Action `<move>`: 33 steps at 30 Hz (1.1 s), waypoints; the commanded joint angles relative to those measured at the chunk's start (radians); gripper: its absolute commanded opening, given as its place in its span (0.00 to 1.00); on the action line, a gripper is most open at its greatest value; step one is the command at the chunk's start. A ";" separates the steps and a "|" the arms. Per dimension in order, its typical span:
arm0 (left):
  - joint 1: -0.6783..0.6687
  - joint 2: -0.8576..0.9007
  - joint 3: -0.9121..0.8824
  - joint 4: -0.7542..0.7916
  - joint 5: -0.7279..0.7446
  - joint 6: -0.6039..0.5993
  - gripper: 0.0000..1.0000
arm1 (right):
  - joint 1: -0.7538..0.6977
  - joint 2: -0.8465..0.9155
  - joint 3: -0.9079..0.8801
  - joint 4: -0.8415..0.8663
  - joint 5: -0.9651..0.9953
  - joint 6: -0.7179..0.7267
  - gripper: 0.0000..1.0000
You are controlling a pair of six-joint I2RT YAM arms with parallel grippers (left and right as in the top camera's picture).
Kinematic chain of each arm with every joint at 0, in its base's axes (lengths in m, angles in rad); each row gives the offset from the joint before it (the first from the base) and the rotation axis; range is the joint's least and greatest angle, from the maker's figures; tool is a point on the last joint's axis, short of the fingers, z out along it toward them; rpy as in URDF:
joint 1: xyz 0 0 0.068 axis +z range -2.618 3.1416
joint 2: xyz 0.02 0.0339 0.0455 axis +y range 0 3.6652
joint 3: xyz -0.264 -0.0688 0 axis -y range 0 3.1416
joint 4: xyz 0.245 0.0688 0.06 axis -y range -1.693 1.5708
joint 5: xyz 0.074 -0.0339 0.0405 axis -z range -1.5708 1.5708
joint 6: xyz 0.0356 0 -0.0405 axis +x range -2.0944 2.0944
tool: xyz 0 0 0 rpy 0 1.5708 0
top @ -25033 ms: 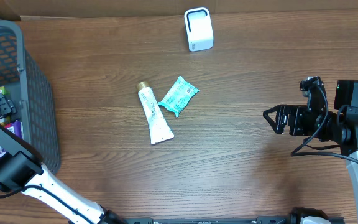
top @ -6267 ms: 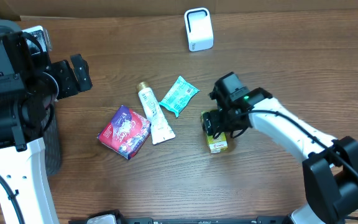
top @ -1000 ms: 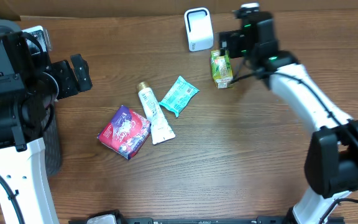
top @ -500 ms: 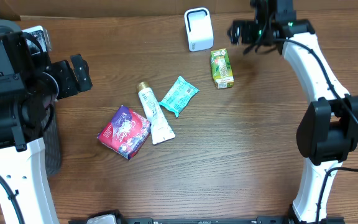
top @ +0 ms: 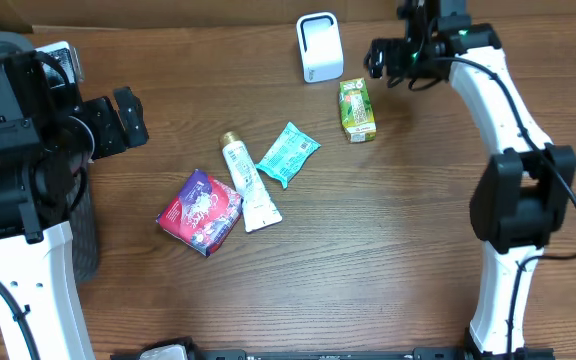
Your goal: Scan the item barcode
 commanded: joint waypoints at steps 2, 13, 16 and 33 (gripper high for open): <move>0.003 0.002 0.013 0.001 -0.009 -0.002 1.00 | -0.005 0.053 -0.003 -0.017 -0.108 -0.044 0.96; 0.003 0.002 0.013 0.001 -0.009 -0.002 0.99 | -0.005 0.113 -0.056 -0.012 -0.109 -0.058 0.91; 0.003 0.002 0.013 0.001 -0.009 -0.002 1.00 | 0.000 0.119 -0.075 -0.005 -0.131 -0.068 0.89; 0.003 0.002 0.013 0.001 -0.009 -0.002 0.99 | 0.066 0.163 -0.144 0.061 -0.106 -0.051 0.70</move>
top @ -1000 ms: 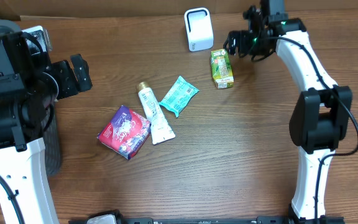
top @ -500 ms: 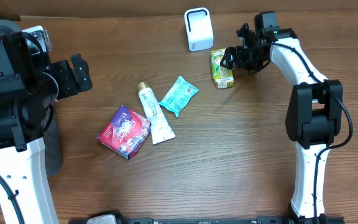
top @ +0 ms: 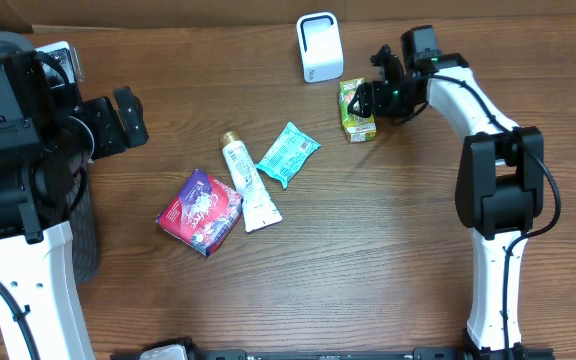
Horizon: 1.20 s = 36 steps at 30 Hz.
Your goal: Scan the item barcode
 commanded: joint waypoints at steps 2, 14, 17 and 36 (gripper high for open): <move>0.003 0.002 0.013 0.001 -0.010 -0.002 1.00 | 0.050 0.045 -0.039 0.026 0.131 0.068 0.68; 0.003 0.002 0.013 0.001 -0.010 -0.002 1.00 | 0.059 0.039 -0.071 0.024 0.127 0.080 0.31; 0.003 0.002 0.013 0.001 -0.010 -0.002 0.99 | 0.055 0.022 -0.071 0.003 0.072 0.080 0.31; 0.003 0.002 0.013 0.001 -0.010 -0.002 1.00 | 0.063 -0.191 -0.046 -0.003 -0.168 0.080 0.15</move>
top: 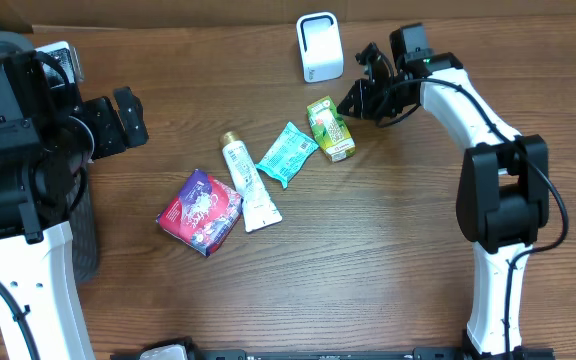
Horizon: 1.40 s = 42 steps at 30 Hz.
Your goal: Scan the item barcode
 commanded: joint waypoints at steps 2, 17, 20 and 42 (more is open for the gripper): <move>0.003 0.002 0.013 0.001 -0.009 -0.002 1.00 | 0.023 -0.068 0.034 0.001 0.069 -0.004 0.20; 0.003 0.002 0.013 0.001 -0.009 -0.002 1.00 | 0.188 -0.060 -0.035 -0.159 0.575 -0.041 0.89; 0.003 0.002 0.013 0.001 -0.009 -0.002 1.00 | 0.209 -0.060 -0.062 -0.137 0.674 -0.041 0.89; 0.003 0.002 0.013 0.001 -0.009 -0.002 0.99 | 0.220 -0.057 -0.167 0.018 0.771 -0.095 0.56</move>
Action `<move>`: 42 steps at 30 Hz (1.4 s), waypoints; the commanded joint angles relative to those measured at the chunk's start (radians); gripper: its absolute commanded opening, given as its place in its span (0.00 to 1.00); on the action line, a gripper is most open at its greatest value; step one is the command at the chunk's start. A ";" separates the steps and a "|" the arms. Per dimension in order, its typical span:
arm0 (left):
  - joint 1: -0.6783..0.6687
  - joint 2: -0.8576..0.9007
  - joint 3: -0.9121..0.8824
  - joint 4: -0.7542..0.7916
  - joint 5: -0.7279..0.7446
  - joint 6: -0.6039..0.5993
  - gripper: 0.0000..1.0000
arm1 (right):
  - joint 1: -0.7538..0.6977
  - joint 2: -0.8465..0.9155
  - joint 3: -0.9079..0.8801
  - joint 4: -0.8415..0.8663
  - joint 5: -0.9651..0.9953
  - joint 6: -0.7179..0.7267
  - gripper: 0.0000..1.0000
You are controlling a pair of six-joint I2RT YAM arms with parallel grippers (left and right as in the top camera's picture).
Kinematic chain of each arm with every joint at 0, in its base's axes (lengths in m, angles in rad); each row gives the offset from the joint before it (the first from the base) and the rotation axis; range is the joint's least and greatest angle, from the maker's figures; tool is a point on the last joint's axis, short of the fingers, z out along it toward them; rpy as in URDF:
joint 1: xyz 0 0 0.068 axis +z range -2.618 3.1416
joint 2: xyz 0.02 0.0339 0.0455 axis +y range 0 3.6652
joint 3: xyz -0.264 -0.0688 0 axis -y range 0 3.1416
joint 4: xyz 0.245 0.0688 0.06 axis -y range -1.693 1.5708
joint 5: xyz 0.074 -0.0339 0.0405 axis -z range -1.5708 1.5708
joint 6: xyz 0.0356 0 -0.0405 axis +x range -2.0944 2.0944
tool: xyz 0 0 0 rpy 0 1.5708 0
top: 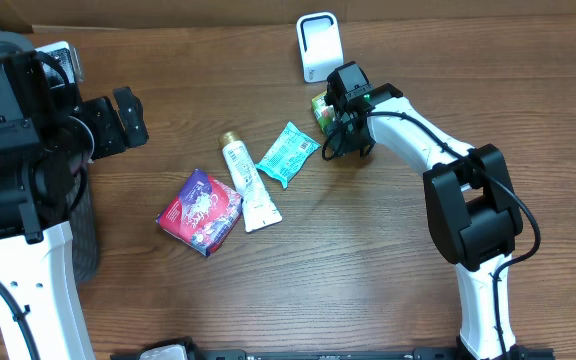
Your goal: Scan the item barcode
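Note:
The white barcode scanner stands at the back of the table. Just in front of it, only a corner of the green drink carton shows past my right gripper. The gripper sits right over the carton and looks shut on it, though the fingers are mostly hidden by the wrist. My left gripper hangs at the far left, away from all items, and its jaw state is unclear from above.
A teal sachet, a white tube and a red-purple packet lie left of centre. A grey bin stands at the left edge, and a cardboard wall runs along the back.
My right gripper moved from just right of the carton to directly over it. The carton has shifted a little up and left toward the scanner and is now mostly covered. The left arm is unchanged.
At first my right gripper was raised at the back right, with the carton lying right of the scanner. It then reached the carton's right side. After that the carton lay tilted further left, near the sachet. Now the gripper covers it below the scanner.

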 commanded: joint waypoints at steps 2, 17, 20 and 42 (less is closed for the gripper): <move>0.003 0.002 0.013 0.001 -0.010 -0.002 1.00 | -0.001 -0.019 0.000 0.005 0.045 -0.005 0.55; 0.003 0.002 0.013 0.001 -0.010 -0.002 0.99 | 0.040 -0.098 0.081 0.002 0.418 -0.004 0.37; 0.003 0.002 0.013 0.001 -0.010 -0.002 1.00 | 0.071 -0.107 0.081 0.050 0.607 -0.005 0.32; 0.003 0.002 0.013 0.001 -0.010 -0.002 1.00 | 0.060 -0.096 0.080 0.615 0.567 -0.320 0.13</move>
